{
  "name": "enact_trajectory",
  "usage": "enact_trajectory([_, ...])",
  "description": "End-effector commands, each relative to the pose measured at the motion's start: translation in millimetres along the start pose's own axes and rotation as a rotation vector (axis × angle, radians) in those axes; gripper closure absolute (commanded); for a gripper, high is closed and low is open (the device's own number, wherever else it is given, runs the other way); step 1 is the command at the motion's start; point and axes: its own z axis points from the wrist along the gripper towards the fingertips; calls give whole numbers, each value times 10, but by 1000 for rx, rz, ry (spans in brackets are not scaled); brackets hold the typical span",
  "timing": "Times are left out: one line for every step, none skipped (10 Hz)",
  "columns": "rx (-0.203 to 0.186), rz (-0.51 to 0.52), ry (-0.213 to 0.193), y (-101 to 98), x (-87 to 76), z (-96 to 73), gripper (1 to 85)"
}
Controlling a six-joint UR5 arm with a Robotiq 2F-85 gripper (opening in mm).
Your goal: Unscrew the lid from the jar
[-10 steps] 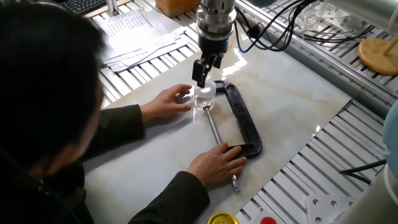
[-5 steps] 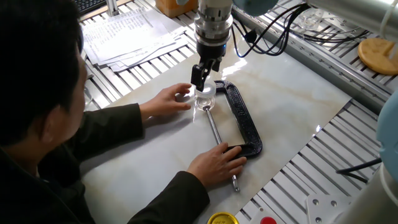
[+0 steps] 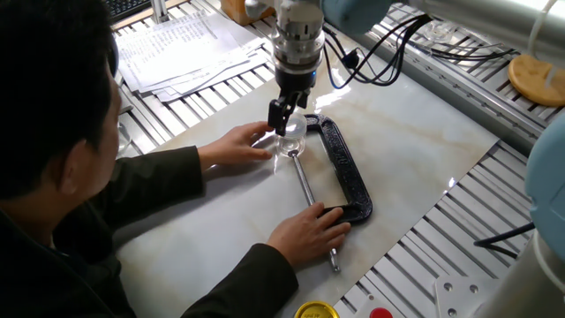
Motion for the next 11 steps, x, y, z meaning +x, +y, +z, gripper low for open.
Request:
enact_trajectory([4,-42,-2,12,10,69,53])
enact_trajectory([9,-61,2,-9,31,79,57])
enact_trajectory([23,-83,11,-54,55,88,60])
enact_trajectory([24,-86,15,-58,57,111,77])
enact_trajectory([21,-86,12,-56,43,135,87])
enact_trajectory([12,-81,12,-30,40,138,87])
enact_trajectory([3,-76,16,-3,54,124,87])
enact_trajectory([-9,-74,18,35,55,116,87])
enact_trajectory([-10,-79,20,38,59,117,87])
enact_trajectory([-12,-79,22,45,61,124,87])
enact_trajectory([-18,-74,23,60,60,125,90])
